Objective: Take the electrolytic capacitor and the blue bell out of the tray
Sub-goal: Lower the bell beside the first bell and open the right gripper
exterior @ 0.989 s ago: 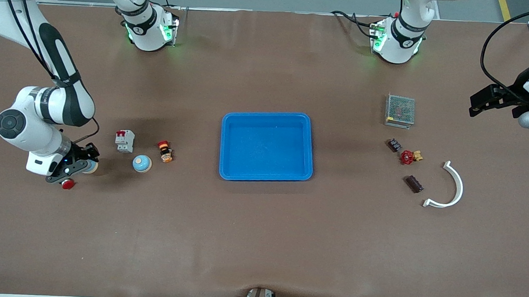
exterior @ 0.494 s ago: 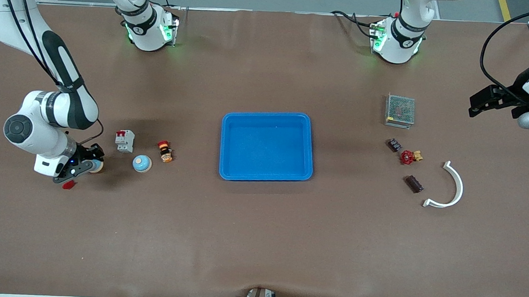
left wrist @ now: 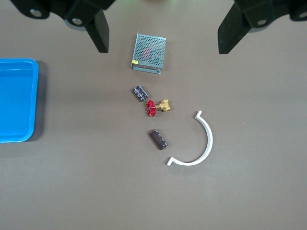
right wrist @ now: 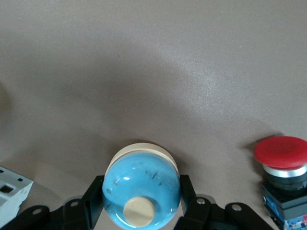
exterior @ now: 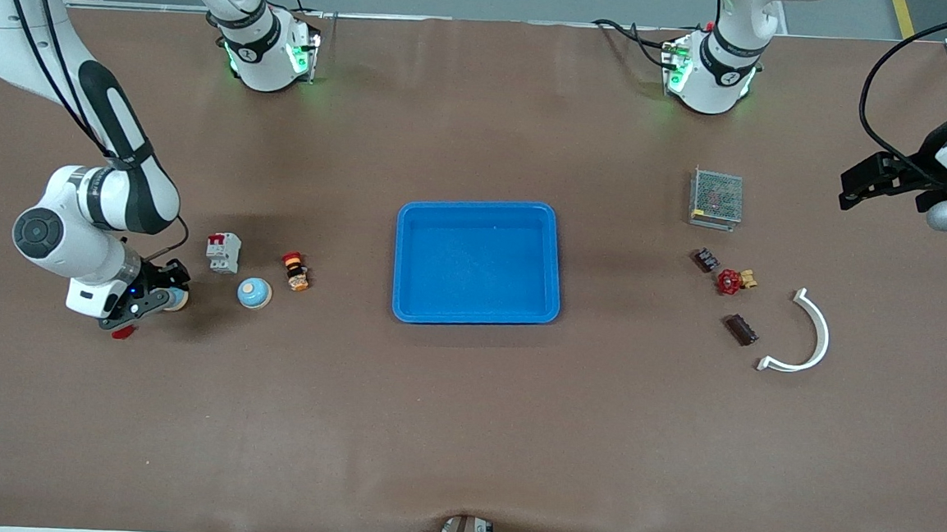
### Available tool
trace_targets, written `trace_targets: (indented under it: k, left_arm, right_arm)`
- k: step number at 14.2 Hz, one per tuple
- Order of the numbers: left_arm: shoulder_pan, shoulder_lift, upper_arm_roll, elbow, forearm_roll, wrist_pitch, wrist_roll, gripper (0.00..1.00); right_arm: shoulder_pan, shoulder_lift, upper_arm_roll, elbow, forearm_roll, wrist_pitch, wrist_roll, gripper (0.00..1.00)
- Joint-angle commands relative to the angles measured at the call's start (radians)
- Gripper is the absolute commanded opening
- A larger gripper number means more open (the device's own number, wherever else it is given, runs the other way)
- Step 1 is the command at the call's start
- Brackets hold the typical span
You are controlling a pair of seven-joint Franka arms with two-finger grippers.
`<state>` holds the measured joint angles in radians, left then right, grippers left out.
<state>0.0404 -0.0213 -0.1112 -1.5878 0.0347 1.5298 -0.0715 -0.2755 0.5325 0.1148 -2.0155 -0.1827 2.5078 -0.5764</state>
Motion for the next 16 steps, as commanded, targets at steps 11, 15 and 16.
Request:
trace_targets:
  k: [11, 15, 16]
  left_arm:
    - [-0.005, 0.0, 0.005, 0.002, -0.022, 0.007, 0.004, 1.0]
    - [-0.001, -0.002, 0.007, 0.002, -0.021, 0.001, -0.005, 1.0]
    - [0.0, -0.002, 0.007, 0.002, -0.021, 0.0, -0.011, 1.0]
  right_arm:
    - [-0.028, 0.006, 0.02, -0.005, 0.012, 0.019, 0.006, 0.0]
    - [-0.028, 0.006, 0.022, -0.005, 0.012, 0.019, 0.006, 0.0]
    - [-0.028, 0.006, 0.02, -0.005, 0.014, 0.019, 0.006, 0.0]
